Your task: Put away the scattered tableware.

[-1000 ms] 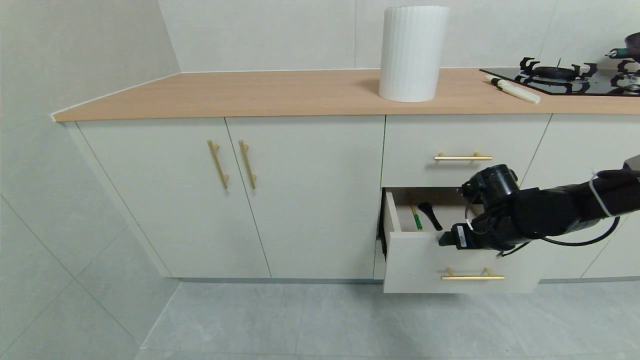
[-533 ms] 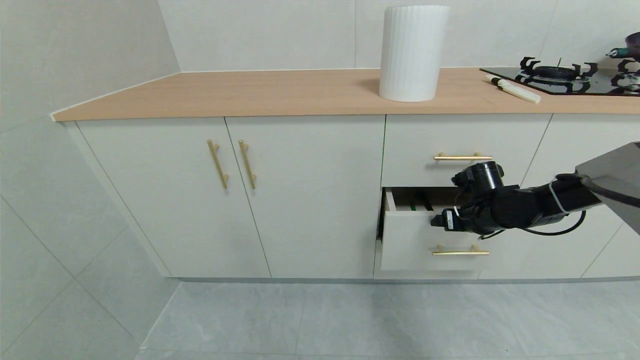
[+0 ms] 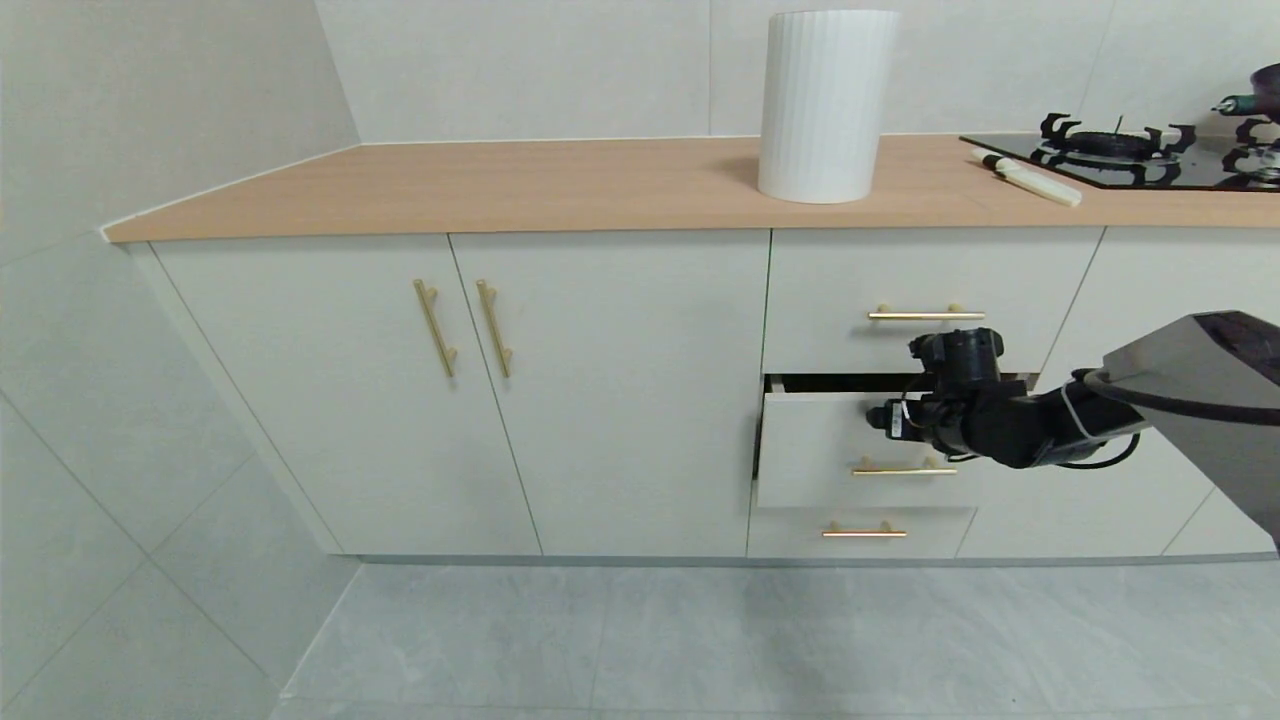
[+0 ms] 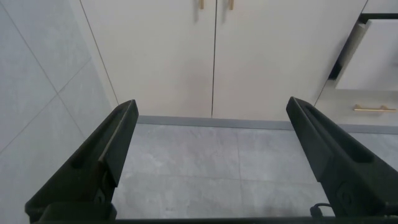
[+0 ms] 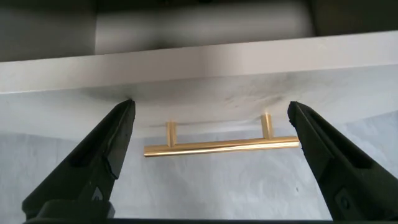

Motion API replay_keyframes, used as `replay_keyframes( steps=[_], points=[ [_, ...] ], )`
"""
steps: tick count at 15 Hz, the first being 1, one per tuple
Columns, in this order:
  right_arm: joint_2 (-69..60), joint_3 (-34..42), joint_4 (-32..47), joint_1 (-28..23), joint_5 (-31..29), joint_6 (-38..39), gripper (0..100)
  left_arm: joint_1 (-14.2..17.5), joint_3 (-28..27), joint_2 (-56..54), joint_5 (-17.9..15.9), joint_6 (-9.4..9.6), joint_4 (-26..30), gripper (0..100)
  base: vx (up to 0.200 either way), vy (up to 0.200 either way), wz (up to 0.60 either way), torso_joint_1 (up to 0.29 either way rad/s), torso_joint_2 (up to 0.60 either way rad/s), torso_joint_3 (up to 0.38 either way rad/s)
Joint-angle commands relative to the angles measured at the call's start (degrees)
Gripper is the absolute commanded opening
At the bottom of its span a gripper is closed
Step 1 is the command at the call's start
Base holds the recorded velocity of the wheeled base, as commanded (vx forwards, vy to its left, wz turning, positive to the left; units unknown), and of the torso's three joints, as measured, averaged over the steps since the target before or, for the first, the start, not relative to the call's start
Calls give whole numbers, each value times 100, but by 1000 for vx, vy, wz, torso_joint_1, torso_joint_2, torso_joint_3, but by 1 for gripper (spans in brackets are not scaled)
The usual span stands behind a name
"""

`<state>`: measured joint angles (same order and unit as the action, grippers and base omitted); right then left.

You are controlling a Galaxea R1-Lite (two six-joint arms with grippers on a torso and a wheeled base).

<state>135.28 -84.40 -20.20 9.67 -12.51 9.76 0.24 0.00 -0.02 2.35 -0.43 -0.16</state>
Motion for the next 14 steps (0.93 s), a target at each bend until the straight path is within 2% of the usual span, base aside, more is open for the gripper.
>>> replay_keyframes(
  steps=[1,5,14],
  points=[
    [245,-174,-142,-17,-50,17,100,2,0,2,2,-1,-2,100,0,0,0,0,0,0],
    [640,-560,-564,-97,-472,34,100,2,0,2,2,-1,-2,100,0,0,0,0,0,0],
    [1036,-1009,-1179,-211,-709,34,100,2,0,2,2,-1,-2,100,0,0,0,0,0,0]
  ],
)
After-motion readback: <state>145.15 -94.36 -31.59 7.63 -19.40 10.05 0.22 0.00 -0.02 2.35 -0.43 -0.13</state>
